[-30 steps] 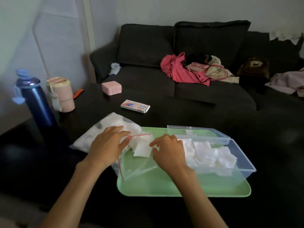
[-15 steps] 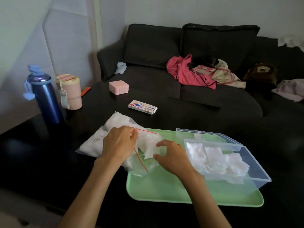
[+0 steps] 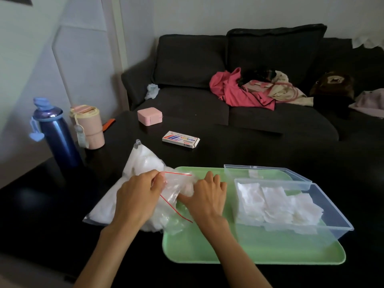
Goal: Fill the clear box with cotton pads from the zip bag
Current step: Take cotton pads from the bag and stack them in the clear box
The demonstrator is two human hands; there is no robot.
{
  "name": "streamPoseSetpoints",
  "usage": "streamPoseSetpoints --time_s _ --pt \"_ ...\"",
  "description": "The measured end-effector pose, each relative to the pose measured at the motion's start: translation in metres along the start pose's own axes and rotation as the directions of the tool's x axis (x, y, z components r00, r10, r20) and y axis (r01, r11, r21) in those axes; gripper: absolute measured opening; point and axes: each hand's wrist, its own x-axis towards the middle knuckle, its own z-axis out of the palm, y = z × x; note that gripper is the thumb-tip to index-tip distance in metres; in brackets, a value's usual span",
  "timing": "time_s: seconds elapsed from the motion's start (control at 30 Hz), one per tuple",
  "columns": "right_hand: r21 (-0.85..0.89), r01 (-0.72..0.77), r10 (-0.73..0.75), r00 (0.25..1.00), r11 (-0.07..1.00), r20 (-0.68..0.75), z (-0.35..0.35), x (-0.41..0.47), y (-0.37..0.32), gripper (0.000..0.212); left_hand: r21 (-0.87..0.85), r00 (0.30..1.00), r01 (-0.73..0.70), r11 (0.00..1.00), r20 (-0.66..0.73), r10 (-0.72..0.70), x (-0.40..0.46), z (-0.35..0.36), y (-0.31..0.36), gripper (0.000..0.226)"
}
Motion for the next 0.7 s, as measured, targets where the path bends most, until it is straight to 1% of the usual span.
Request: streamPoseSetpoints --time_s 0.1,0.2,0.27,0.37,0.43,0.5,0.57,0.63,0.7 --pt "0.034 0.024 -0.022 0.997 0.999 -0.071 0.008 0.002 -0.002 0.040 -0.001 1.000 -0.012 1.000 0.003 0.012 0.002 0.002 -0.004 0.032" --pt "0.095 0.123 -0.109 0.984 0.988 -0.144 0.003 0.002 0.004 0.025 0.081 1.000 0.019 0.997 -0.004 -0.018 0.005 0.002 -0.004 0.031" --pt "0.094 0.196 -0.181 0.973 0.976 -0.146 -0.006 0.000 0.008 0.022 0.129 0.999 0.038 0.991 0.033 -0.043 0.007 0.003 -0.003 0.035" --pt "0.065 0.295 -0.291 0.955 0.953 -0.060 -0.021 -0.009 0.017 0.024 0.148 0.995 0.039 0.988 0.083 -0.052 0.010 0.008 -0.001 0.040" --pt "0.047 0.345 -0.346 0.937 0.938 0.035 -0.030 -0.017 0.027 0.025 0.148 0.996 0.037 0.988 0.076 -0.048 0.012 0.012 0.001 0.041" --pt "0.052 0.367 -0.371 0.921 0.929 0.121 -0.037 -0.026 0.038 0.025 0.139 0.997 0.030 0.990 0.062 -0.038 0.013 0.015 0.003 0.040" --pt "0.041 0.353 -0.355 0.923 0.935 0.146 -0.041 -0.033 0.045 0.029 0.099 0.996 0.029 0.995 0.080 -0.037 0.012 0.013 0.004 0.038" --pt "-0.012 0.335 -0.331 0.936 0.942 0.123 -0.042 -0.036 0.047 0.033 -0.016 0.994 0.015 1.000 0.106 -0.013 0.012 0.008 0.005 0.037" --pt "-0.013 0.305 -0.303 0.950 0.952 0.070 -0.041 -0.037 0.044 0.036 -0.116 0.997 -0.042 0.992 0.067 0.050 0.009 -0.001 0.010 0.050"
